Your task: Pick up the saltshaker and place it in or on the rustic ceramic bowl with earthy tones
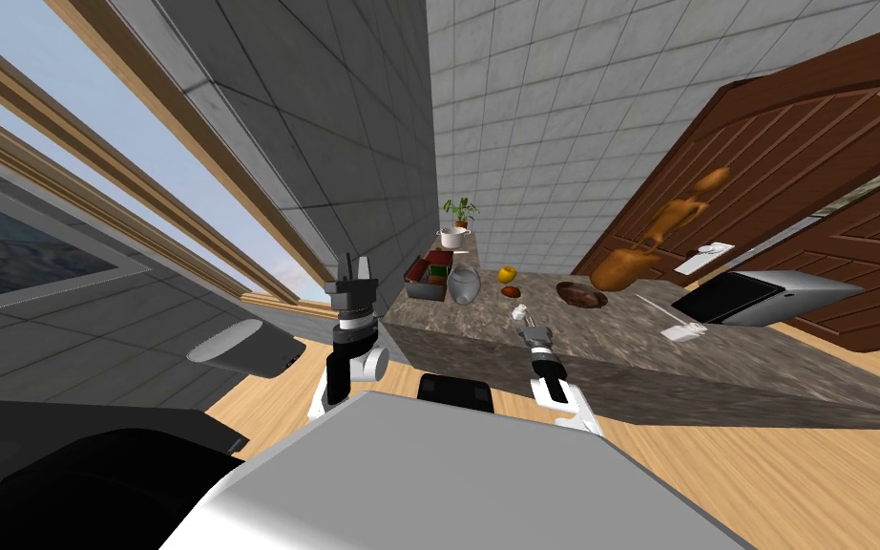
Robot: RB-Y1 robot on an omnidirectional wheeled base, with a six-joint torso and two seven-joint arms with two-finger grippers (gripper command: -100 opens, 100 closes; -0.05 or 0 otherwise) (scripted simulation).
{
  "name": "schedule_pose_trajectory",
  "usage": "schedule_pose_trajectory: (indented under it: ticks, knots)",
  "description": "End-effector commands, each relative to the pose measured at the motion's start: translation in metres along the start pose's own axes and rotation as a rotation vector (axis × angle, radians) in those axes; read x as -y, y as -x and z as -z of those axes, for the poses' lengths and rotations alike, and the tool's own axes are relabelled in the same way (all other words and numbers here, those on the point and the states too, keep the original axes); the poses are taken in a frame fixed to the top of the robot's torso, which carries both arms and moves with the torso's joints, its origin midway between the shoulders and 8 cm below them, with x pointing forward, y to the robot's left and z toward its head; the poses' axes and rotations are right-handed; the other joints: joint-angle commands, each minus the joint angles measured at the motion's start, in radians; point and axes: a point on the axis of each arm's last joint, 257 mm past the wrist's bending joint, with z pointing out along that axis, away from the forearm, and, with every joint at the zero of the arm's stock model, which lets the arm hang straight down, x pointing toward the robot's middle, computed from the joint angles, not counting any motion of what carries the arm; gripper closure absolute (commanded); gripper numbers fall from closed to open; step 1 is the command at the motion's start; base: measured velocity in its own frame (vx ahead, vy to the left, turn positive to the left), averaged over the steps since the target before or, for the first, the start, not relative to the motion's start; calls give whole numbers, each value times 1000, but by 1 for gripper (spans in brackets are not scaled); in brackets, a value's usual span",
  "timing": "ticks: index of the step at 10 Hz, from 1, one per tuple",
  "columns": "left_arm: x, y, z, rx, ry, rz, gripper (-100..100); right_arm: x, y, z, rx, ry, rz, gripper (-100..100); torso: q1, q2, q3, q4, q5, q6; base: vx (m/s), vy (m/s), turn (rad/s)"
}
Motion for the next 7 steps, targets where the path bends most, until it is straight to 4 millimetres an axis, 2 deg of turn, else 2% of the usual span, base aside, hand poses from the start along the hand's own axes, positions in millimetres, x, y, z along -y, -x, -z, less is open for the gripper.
schedule_pose_trajectory:
  ticks: [1, 4, 5, 7]
  knots:
    - [0, 0, 0, 0, 0, 0, 0, 25, -4, 2, -4, -9, 34, -100, 0, 0, 0, 0, 0, 0, -77, 43, 12]
    - [0, 0, 0, 0, 0, 0, 0, 73, -10, 4, -19, -51, 69, -100, 2, 5, 3, 1, 0, 0, -107, 47, 19]
    - [0, 0, 0, 0, 0, 0, 0, 101, -15, 7, -32, -92, 62, -100, 2, 6, 3, 1, 0, 0, -158, 119, 53]
    - [0, 0, 0, 0, 0, 0, 0, 128, -19, 11, -47, -140, 42, -100, 6, 10, 6, 2, 1, 0, -168, 101, 24]
